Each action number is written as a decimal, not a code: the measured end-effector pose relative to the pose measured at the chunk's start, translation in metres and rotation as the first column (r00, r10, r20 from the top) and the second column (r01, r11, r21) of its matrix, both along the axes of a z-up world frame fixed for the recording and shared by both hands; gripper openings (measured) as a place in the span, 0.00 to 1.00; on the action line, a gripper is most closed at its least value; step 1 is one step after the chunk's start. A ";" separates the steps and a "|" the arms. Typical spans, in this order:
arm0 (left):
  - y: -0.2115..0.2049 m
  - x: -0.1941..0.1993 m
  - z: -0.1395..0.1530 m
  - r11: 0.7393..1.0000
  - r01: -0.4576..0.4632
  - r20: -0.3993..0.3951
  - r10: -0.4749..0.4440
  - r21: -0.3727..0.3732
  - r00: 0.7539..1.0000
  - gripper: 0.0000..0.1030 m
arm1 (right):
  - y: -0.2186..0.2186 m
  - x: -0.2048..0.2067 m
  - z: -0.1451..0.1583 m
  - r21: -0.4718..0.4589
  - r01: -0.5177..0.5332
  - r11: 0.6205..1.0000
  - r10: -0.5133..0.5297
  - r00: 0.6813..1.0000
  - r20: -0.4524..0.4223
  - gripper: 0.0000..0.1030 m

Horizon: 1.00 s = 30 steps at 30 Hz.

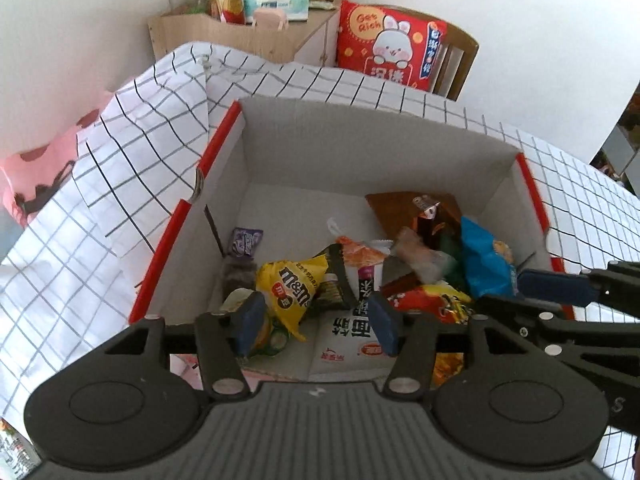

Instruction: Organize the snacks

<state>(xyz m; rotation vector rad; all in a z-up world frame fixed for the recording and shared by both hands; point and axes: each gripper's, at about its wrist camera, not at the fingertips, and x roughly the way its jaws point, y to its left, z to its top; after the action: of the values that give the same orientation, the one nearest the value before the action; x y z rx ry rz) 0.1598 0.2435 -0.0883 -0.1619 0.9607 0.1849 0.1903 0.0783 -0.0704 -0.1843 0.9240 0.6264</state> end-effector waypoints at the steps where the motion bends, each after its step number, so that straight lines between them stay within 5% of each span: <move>1: -0.001 -0.003 0.003 1.000 0.004 0.009 -0.004 0.002 1.000 0.56 | -0.002 -0.002 0.003 0.008 0.002 1.000 -0.002 1.000 0.005 0.39; 6: -0.007 -0.019 0.020 1.000 0.014 0.057 -0.015 0.011 0.998 0.61 | -0.016 -0.018 0.023 0.056 -0.003 0.998 0.000 0.999 0.048 0.62; 14: -0.016 -0.044 0.046 0.999 0.029 0.129 -0.031 0.020 0.991 0.64 | -0.044 -0.043 0.058 0.150 0.010 0.989 -0.028 0.993 0.119 0.80; 24: -0.030 -0.075 0.077 0.998 0.061 0.227 -0.063 0.016 0.972 0.81 | -0.074 -0.075 0.084 0.225 0.046 0.973 -0.090 0.978 0.188 0.98; 30: -0.037 -0.090 0.087 0.997 0.075 0.262 -0.075 0.012 0.962 0.85 | -0.089 -0.093 0.087 0.250 0.069 0.966 -0.128 0.966 0.227 1.00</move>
<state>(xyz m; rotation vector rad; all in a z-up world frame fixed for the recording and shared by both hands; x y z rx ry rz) 0.0695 0.2065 -0.0008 -0.1433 0.7016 0.0918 0.0974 -0.0103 0.0165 0.0038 0.6121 0.6027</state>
